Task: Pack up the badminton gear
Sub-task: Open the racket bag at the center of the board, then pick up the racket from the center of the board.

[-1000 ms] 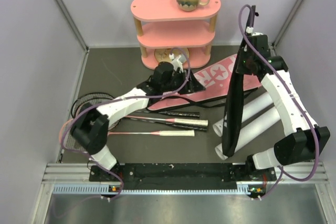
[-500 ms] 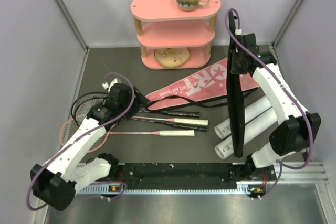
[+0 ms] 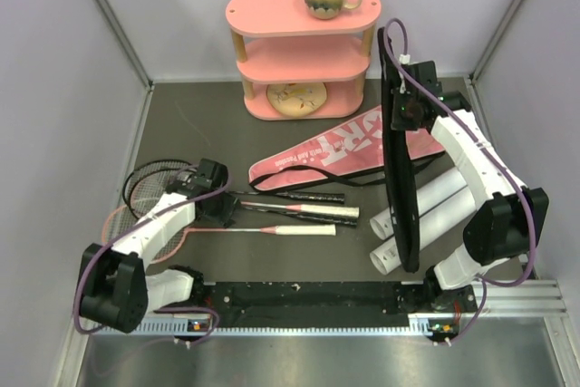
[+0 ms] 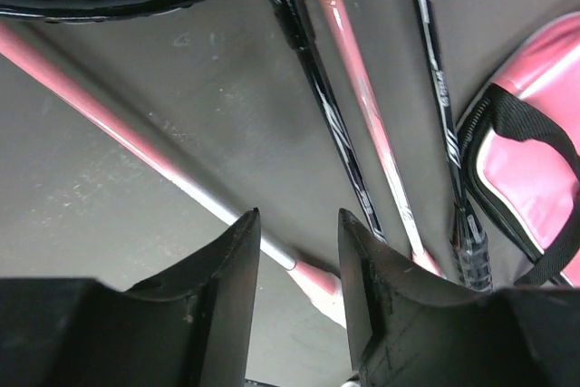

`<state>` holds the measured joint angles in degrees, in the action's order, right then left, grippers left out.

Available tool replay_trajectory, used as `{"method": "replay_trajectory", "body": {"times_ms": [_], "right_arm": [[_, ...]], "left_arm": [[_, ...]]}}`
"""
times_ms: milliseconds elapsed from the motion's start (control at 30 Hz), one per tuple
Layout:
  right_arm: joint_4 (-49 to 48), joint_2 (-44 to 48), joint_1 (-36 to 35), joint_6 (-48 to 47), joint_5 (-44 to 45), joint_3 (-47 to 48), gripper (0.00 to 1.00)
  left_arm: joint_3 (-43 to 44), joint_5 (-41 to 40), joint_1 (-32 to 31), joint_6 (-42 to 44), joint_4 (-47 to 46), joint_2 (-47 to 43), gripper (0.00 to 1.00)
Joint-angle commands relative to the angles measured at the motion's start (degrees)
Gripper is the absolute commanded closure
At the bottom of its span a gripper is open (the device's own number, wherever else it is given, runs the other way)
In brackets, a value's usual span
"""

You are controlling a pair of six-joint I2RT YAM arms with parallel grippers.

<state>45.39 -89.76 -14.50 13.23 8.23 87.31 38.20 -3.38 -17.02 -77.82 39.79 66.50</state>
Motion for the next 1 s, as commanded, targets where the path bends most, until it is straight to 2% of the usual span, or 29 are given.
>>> {"method": "replay_trajectory", "body": {"times_ms": [0, 367, 467, 500, 567, 700, 733, 800, 900, 967], "right_arm": [[-2.93, 2.83, -0.61, 0.04, -1.46, -0.38, 1.00], [-4.08, 3.01, -0.62, 0.30, -3.13, -2.40, 1.00], [-4.25, 3.18, -0.62, 0.30, -3.22, -2.49, 1.00], [-4.25, 3.27, -0.62, 0.30, -3.31, -2.49, 1.00], [-4.34, 3.18, -0.70, 0.30, -3.57, -2.49, 1.00], [-4.52, 3.10, -0.62, 0.30, -4.01, -2.76, 1.00], [-4.69, 3.10, -0.62, 0.30, -4.10, -2.93, 1.00], [-4.95, 2.75, -0.62, 0.30, -4.10, -3.11, 1.00], [-5.65, 2.04, -0.62, 1.17, -3.05, -3.37, 1.00], [-6.45, 1.69, -0.79, 1.97, -1.64, -3.63, 1.00]], "left_arm": [[-0.93, -0.57, 0.49, -6.11, -4.80, 2.75, 0.54], [-0.58, -1.90, 0.49, -5.41, -10.25, 5.04, 0.47], [0.21, -1.11, 0.49, -5.85, -10.26, 7.06, 0.53], [0.13, -0.76, 0.49, -6.11, -10.69, 7.59, 0.61], [-0.14, 0.30, 0.49, -6.72, -11.75, 8.91, 0.69], [0.12, -0.05, 0.49, -6.64, -12.46, 9.53, 0.76], [0.13, -0.83, 0.49, -6.12, -12.46, 9.18, 0.85], [0.82, -1.71, 0.49, -4.19, -11.85, 7.26, 0.97], [2.50, -6.63, -0.47, -0.33, -8.07, 2.79, 1.00], [3.02, -8.13, -0.47, 6.34, -7.36, -0.39, 1.00]]}}
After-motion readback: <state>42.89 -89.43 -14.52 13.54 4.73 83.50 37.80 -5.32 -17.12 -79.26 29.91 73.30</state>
